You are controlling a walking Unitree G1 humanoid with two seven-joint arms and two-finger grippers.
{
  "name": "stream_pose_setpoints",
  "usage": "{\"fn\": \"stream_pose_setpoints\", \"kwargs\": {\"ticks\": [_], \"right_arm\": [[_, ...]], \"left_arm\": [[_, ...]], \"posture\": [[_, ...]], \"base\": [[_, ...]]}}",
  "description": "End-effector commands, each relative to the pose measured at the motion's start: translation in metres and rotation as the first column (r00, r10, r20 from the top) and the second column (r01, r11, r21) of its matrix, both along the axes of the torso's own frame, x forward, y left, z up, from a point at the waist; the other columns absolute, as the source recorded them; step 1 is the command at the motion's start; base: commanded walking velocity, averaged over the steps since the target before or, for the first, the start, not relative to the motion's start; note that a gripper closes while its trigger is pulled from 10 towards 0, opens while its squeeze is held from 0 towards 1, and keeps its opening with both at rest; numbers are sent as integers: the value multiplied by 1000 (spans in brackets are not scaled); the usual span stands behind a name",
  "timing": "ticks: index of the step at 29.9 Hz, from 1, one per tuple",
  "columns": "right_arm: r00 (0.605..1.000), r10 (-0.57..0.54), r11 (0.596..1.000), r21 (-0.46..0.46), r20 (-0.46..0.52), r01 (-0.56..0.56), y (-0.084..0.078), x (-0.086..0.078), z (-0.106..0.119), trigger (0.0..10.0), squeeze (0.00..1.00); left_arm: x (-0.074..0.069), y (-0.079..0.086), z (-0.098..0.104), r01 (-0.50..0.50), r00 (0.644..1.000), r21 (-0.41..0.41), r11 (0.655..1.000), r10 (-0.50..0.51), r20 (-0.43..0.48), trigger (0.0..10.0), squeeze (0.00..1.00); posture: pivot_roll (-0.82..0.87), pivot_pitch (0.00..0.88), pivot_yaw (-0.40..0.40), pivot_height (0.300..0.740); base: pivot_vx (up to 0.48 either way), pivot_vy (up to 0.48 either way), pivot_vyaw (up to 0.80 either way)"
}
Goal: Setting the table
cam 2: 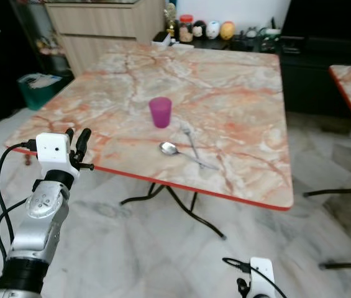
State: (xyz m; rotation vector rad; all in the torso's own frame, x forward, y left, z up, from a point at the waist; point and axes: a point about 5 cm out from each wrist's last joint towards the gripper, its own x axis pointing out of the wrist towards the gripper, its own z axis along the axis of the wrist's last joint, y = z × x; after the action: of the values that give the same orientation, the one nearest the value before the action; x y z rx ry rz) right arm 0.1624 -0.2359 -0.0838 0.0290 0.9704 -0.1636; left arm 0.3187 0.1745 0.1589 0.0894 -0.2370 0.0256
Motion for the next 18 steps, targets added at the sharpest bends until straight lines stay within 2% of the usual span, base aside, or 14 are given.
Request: {"fn": "stream_pose_setpoints", "kwargs": {"ticks": [1,4,7,10,14,15,18], "right_arm": [[1000,-17,1000,2,-9,17,-2,-3,-1,10000,0],[1000,-18,1000,3,-9,18,-2,-3,-1,10000,0],[1000,-22,1000,3,-7,22,-2,-3,-1,10000,0],[1000,-23,1000,3,-6,23,-2,-2,-1,10000,0],[1000,-27,1000,1,-6,27,-3,-2,0,10000,0],[1000,-28,1000,0,-6,28,-3,-2,0,10000,0],[1000,-28,1000,-1,-6,28,-3,-2,0,10000,0]], "left_arm": [[-1,8,-4,-48,999,-1,999,48,-13,10000,0],[-2,16,-8,-87,996,-4,996,87,-29,10000,0],[-7,33,-20,-170,984,3,985,170,-58,10000,0],[-12,45,-28,-232,969,49,972,235,-71,10000,0],[-23,70,-44,-372,918,111,922,383,-100,10000,0],[-29,81,-55,-429,884,151,891,448,-131,10000,0],[-36,91,-72,-472,840,167,866,499,-212,10000,0]], "posture": [[129,0,-9,727],[128,0,-8,727],[131,0,-10,727],[129,0,-9,727],[131,0,-12,727],[131,0,-12,727],[131,0,-13,727]], "base": [[0,0,0],[0,0,0],[0,0,0],[0,0,0],[0,0,0],[0,0,0],[0,0,0]]}}
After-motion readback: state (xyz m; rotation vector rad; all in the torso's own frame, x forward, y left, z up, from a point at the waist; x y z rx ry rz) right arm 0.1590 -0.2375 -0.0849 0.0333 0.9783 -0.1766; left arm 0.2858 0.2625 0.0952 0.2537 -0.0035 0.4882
